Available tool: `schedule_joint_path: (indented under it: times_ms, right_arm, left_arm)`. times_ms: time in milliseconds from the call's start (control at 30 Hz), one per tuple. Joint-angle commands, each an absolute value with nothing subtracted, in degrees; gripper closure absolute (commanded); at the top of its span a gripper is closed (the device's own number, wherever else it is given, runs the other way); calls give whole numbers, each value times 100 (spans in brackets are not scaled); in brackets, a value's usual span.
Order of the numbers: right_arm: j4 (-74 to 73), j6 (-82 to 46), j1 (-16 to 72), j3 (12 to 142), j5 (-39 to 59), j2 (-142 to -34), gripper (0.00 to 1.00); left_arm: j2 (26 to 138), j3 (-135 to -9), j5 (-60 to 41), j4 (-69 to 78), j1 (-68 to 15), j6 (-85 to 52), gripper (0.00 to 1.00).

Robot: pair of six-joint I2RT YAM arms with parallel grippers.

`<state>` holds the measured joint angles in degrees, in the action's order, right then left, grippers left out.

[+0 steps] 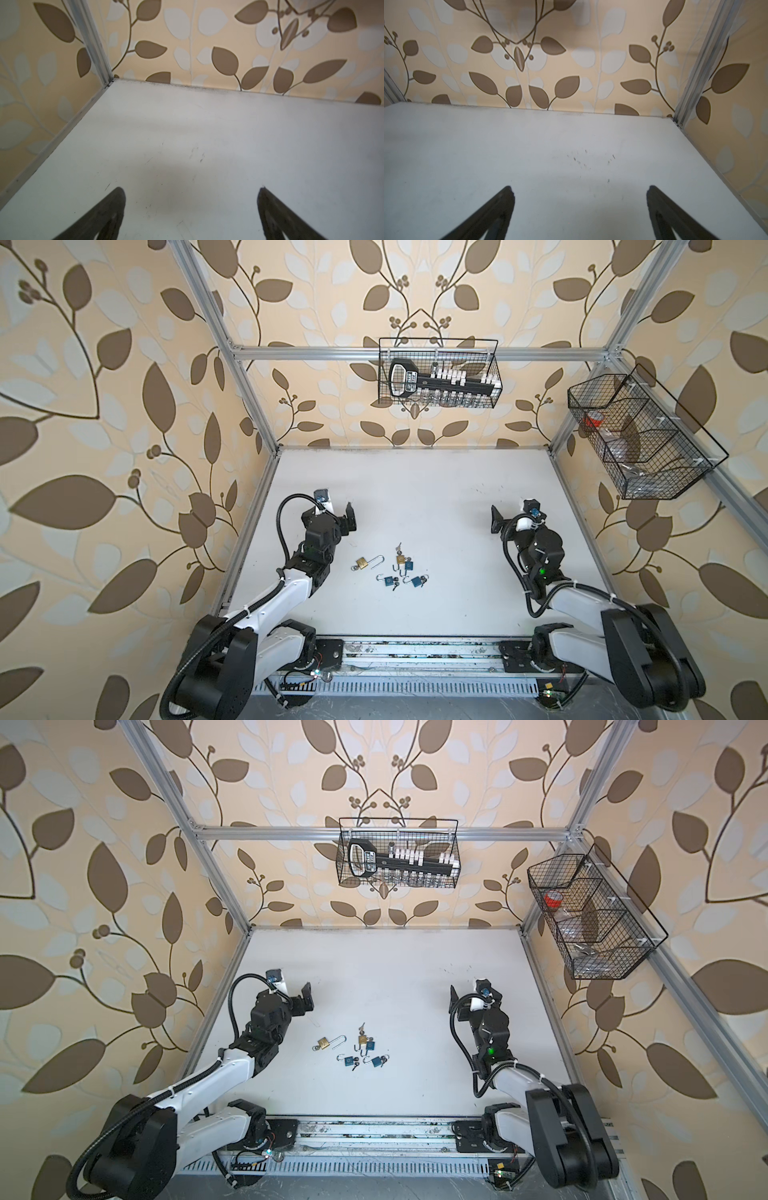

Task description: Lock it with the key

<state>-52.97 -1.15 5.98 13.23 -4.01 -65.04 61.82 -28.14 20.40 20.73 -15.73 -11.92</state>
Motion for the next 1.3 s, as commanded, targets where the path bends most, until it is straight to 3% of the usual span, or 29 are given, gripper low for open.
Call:
schedule_joint_path:
  times_ms: [0,100,200,267,400,533,700,800,900,1067,1267]
  right_arm:
    - [-4594,-465,593,1580,169,-6048,0]
    - [-4226,-661,580,1729,725,-5579,0]
    - [-3756,-1066,578,1866,841,-5169,0]
    - [-3305,-1616,571,1996,472,-4947,0]
    - [-921,-3740,572,2752,-1492,-4954,1]
    - [-769,-3516,545,2914,-1141,-5323,1]
    - [-334,-3163,550,3196,202,-5631,1]
    - [-73,-3192,648,3234,513,-5721,2]
    - [367,-3169,1021,3321,382,-5822,5]
    - [1073,-3188,2075,3429,-292,-5949,10]
    - [1700,-3237,3394,3662,-860,-6405,23]
  left_arm:
    - [6644,-3840,2167,109,-1573,-3077,1]
    - [7192,-4222,1212,45,-1734,-3331,1]
    - [7429,-4328,1145,175,-2301,-3507,1]
    - [7606,-4570,1396,15,-2779,-3510,1]
    - [8014,-4983,1958,33,-3674,-3327,1]
    - [8464,-5132,2308,301,-4211,-2843,1]
    - [8324,-4761,2326,588,-4254,-2739,1]
    - [8167,-4756,2234,509,-4254,-2758,1]
    - [8159,-4794,2578,199,-4258,-3131,8]
    - [8617,-5317,2805,-660,-4248,-3319,7]
    - [8686,-4974,1419,62,-3858,-3524,1]
